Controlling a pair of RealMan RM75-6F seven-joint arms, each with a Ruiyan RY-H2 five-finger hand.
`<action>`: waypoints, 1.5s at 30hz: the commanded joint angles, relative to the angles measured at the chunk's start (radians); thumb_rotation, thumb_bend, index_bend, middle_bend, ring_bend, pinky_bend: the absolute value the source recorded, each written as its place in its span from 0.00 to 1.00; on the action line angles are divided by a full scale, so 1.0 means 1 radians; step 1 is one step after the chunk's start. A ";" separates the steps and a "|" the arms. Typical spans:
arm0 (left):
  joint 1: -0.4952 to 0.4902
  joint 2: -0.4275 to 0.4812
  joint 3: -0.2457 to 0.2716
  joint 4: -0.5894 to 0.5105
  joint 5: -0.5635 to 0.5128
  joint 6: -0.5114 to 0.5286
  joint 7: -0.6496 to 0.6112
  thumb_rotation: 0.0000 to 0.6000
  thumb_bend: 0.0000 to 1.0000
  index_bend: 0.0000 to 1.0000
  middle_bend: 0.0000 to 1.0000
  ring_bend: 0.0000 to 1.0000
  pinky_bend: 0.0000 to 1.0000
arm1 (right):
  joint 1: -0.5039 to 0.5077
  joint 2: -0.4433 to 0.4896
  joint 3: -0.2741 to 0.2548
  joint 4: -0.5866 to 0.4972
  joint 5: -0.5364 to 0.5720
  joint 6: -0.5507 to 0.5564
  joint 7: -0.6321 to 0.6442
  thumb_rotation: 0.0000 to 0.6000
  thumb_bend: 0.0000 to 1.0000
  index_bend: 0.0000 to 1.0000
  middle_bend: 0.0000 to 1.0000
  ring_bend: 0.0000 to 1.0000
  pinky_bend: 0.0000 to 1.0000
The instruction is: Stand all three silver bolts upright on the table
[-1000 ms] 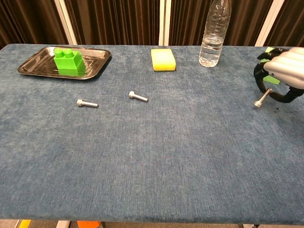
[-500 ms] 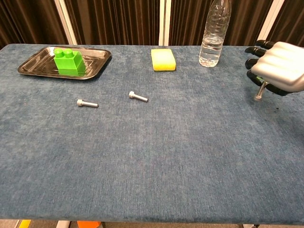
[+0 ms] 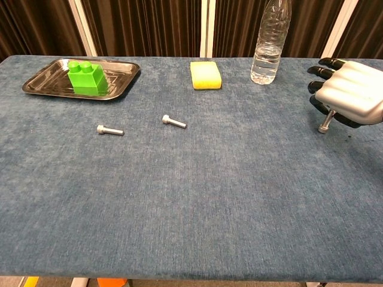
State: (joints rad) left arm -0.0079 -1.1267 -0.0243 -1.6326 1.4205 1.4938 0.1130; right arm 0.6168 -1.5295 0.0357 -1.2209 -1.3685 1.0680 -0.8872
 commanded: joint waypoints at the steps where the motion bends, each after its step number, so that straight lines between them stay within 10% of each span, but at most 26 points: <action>1: 0.001 -0.001 0.000 0.001 0.001 0.002 -0.002 1.00 0.00 0.18 0.07 0.00 0.00 | -0.004 0.001 0.000 -0.006 0.002 0.004 -0.007 1.00 0.38 0.45 0.23 0.00 0.00; 13: -0.013 0.013 -0.003 0.004 0.025 -0.003 0.003 1.00 0.00 0.18 0.07 0.00 0.00 | -0.043 0.043 0.007 -0.104 0.012 0.054 0.018 1.00 0.38 0.27 0.21 0.00 0.00; 28: -0.328 0.093 -0.098 -0.076 0.167 -0.289 -0.063 1.00 0.00 0.21 0.07 0.00 0.00 | -0.270 0.360 0.035 -0.448 -0.080 0.334 0.714 1.00 0.20 0.22 0.24 0.00 0.00; 45: -0.836 -0.252 -0.204 0.236 0.072 -0.785 -0.022 1.00 0.16 0.34 0.16 0.03 0.00 | -0.361 0.430 0.021 -0.466 -0.098 0.373 0.846 1.00 0.20 0.22 0.24 0.00 0.00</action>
State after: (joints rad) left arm -0.7980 -1.3323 -0.2216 -1.4448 1.5175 0.7545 0.0670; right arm 0.2559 -1.0996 0.0562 -1.6868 -1.4660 1.4411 -0.0410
